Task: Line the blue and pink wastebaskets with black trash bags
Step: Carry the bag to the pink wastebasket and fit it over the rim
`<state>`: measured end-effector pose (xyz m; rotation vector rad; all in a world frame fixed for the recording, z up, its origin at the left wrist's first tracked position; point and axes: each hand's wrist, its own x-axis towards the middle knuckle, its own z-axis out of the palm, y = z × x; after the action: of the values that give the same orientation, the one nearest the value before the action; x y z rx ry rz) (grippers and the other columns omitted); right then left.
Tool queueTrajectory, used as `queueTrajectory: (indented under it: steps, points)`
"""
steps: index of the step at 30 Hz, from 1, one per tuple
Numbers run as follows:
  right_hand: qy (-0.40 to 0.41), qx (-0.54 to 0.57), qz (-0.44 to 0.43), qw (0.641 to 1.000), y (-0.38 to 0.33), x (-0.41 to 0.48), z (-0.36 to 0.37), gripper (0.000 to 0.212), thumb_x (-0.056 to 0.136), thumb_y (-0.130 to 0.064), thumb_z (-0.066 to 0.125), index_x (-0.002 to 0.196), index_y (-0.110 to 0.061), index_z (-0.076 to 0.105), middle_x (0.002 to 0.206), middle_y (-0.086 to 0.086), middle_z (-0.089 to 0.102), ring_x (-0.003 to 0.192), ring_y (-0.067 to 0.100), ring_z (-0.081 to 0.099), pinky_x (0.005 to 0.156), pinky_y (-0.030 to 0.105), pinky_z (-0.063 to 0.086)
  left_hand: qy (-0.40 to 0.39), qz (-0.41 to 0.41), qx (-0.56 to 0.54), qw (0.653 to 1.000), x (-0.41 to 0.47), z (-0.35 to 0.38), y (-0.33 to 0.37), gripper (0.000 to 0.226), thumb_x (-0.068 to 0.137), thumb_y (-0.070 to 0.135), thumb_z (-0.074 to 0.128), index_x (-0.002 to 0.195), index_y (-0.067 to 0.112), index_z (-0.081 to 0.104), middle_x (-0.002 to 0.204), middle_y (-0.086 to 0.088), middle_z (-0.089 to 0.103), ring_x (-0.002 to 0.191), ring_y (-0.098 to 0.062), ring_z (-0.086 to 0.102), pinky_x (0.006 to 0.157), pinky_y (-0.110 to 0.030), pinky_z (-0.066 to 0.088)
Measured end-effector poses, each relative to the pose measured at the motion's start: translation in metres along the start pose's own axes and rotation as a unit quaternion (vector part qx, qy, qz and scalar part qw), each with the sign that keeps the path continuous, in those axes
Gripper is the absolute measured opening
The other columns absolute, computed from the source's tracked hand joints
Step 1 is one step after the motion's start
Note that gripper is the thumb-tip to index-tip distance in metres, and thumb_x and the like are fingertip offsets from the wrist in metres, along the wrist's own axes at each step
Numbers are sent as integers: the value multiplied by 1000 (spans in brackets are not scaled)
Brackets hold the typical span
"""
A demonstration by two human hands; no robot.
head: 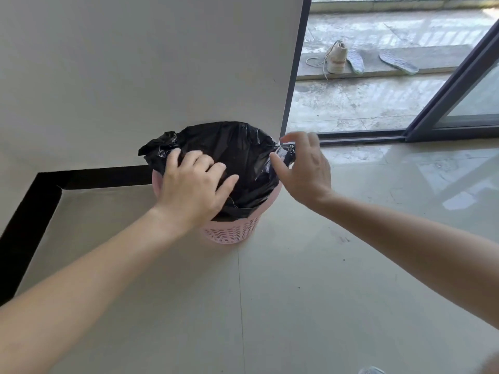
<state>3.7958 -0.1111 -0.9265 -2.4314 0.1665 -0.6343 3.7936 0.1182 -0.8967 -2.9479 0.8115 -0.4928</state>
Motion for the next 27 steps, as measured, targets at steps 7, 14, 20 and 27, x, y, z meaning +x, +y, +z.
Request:
queueTrajectory:
  steps: [7, 14, 20, 27]
  points:
    - [-173, 54, 190, 965, 6, -15, 13, 32, 89, -38, 56, 112, -17, 49, 98, 3, 59, 96, 25, 60, 77, 35, 45, 20, 19, -20, 999, -40, 30, -3, 55, 97, 55, 31, 65, 14, 48, 56, -1, 47, 47, -24, 48, 41, -23, 26]
    - [-183, 239, 334, 893, 13, -57, 30, 20, 101, -21, 37, 114, -17, 51, 101, 11, 67, 69, 19, 73, 64, 33, 61, 84, 57, -76, 992, -57, 49, 8, 49, 99, 49, 35, 75, 11, 53, 64, -2, 49, 52, -23, 50, 38, -32, 35]
    - [-219, 97, 322, 916, 21, -43, 40, 32, 95, -26, 55, 126, -26, 51, 110, 11, 65, 87, 26, 64, 64, 32, 53, 63, 16, -115, 991, -41, 44, 39, 48, 98, 51, 35, 80, 11, 54, 65, -1, 53, 55, -23, 56, 36, -31, 35]
    - [-11, 95, 93, 991, 0, -17, 16, 34, 98, -39, 45, 128, -23, 50, 123, 2, 39, 103, 19, 52, 96, 36, 43, 104, -62, -329, 937, -38, 33, 29, 27, 97, 44, 39, 93, 20, 50, 84, 10, 48, 73, -11, 48, 60, -33, 45]
